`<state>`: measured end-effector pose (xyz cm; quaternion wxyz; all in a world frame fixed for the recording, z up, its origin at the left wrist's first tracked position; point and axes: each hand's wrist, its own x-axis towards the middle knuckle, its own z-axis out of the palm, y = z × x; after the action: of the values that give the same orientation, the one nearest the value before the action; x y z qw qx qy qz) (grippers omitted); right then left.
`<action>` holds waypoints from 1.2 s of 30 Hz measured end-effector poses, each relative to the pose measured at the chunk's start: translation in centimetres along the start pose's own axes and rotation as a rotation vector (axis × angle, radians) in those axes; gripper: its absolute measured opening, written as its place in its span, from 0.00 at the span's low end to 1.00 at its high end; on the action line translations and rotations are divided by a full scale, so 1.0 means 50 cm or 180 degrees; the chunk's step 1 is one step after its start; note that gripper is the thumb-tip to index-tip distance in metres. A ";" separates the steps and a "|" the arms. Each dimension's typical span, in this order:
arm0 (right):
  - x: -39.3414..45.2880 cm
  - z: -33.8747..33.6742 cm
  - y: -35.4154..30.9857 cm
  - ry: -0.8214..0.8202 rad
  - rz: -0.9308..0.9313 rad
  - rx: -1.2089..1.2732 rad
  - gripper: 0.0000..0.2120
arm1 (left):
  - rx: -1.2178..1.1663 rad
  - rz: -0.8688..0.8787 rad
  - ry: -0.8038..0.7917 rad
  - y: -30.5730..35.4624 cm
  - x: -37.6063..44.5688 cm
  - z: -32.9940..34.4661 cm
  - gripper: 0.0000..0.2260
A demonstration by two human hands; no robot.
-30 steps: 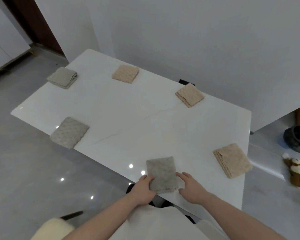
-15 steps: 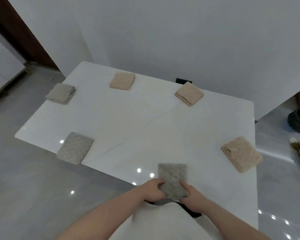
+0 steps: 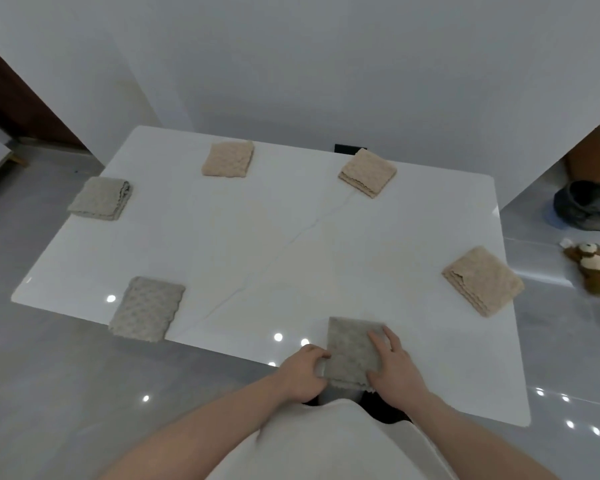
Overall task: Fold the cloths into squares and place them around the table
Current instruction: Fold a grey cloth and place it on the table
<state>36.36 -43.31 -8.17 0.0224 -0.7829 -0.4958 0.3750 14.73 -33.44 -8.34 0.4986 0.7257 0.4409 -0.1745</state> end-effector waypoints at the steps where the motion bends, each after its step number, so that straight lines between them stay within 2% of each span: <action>1: 0.011 0.001 -0.006 -0.0046 -0.0002 -0.0074 0.40 | 0.0007 -0.0021 0.0013 -0.009 -0.004 -0.004 0.28; 10: 0.048 0.020 -0.038 -0.0283 0.0270 -0.0037 0.41 | 0.0229 -0.0026 0.0040 -0.043 -0.013 -0.036 0.27; 14: 0.036 0.028 -0.027 -0.0248 0.0288 0.0101 0.44 | 0.0560 0.0245 -0.0009 -0.007 0.009 -0.041 0.28; 17: 0.017 0.032 -0.022 -0.0010 0.0263 0.0246 0.42 | 0.0848 0.0549 -0.0002 0.025 0.035 -0.035 0.32; 21: -0.002 0.035 -0.007 0.0181 0.0215 0.0186 0.42 | 0.1610 0.0904 0.0011 0.059 0.062 -0.027 0.38; 29: -0.009 0.023 0.024 -0.0075 0.0002 -0.0220 0.43 | 0.2534 0.0568 -0.0049 0.065 0.103 0.002 0.44; 36: 0.038 -0.015 0.018 -0.0324 -0.0063 -0.0660 0.41 | 0.2739 0.0236 -0.0027 0.077 0.129 0.014 0.45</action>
<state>37.94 -41.99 -9.06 -0.0802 -0.7561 -0.5402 0.3607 21.52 -31.50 -10.94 0.1582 0.8821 0.2994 -0.3274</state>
